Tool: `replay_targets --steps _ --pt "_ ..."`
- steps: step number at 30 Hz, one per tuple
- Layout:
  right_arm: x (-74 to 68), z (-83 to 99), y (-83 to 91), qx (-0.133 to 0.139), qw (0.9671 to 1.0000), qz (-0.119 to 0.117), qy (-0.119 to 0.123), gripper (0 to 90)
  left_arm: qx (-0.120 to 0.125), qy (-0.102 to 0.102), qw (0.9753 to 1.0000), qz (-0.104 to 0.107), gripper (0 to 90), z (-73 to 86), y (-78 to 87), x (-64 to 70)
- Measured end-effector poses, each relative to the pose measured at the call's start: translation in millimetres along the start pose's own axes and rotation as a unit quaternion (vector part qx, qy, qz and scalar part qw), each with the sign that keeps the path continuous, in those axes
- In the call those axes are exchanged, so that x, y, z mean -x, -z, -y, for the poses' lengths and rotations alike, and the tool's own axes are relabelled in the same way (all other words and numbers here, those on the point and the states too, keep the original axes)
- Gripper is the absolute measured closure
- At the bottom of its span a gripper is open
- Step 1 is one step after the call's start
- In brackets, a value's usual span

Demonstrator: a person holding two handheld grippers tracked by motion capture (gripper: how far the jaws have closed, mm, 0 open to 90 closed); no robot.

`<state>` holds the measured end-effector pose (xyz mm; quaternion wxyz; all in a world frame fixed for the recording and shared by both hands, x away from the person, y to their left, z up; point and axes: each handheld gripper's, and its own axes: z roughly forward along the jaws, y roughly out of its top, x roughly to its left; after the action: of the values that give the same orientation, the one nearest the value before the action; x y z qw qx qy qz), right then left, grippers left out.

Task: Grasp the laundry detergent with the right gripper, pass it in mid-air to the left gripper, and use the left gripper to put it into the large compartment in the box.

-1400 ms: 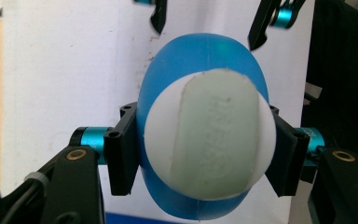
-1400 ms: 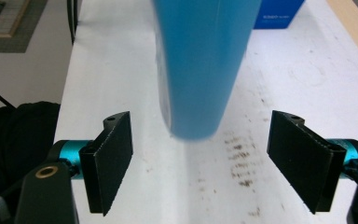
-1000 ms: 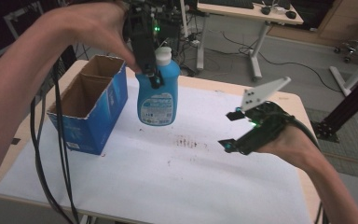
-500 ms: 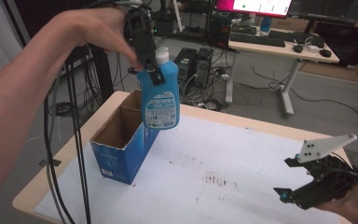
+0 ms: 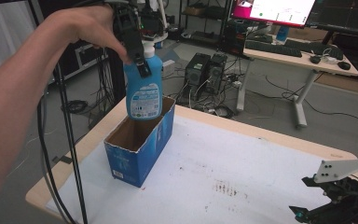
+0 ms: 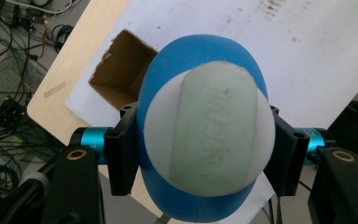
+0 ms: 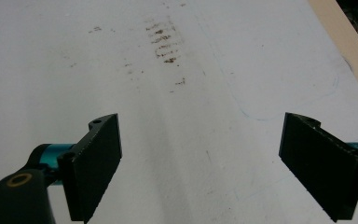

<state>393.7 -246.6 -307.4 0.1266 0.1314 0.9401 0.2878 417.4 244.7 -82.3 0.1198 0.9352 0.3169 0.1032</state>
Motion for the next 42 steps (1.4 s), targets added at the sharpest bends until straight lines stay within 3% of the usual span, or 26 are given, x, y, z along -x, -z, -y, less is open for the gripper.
replay_targets --steps 9,21,32,36,42 --pt "0.1 3.3 -1.3 -0.004 1.0000 0.004 -0.004 12.6 -0.022 0.014 0.9996 -0.006 38.3 10.8 -23.7 -5.5" --pt "-1.5 11.2 -6.9 -0.009 0.9999 0.001 -0.011 12.6 -0.031 0.011 0.9995 -0.003 38.2 21.3 -57.6 -2.5" --pt "-5.8 13.6 -14.0 -0.016 0.9998 -0.003 -0.007 12.6 -0.045 -0.012 0.9988 0.017 38.2 37.3 -110.1 5.4" --pt "-6.8 15.1 -16.2 -0.019 0.9998 -0.005 -0.008 12.6 -0.046 -0.030 0.9983 0.023 38.2 44.7 -124.4 6.5" --pt "-7.8 15.6 -20.1 -0.026 0.9996 -0.005 -0.006 12.6 -0.048 -0.041 0.9976 0.030 38.2 51.9 -138.6 6.5"
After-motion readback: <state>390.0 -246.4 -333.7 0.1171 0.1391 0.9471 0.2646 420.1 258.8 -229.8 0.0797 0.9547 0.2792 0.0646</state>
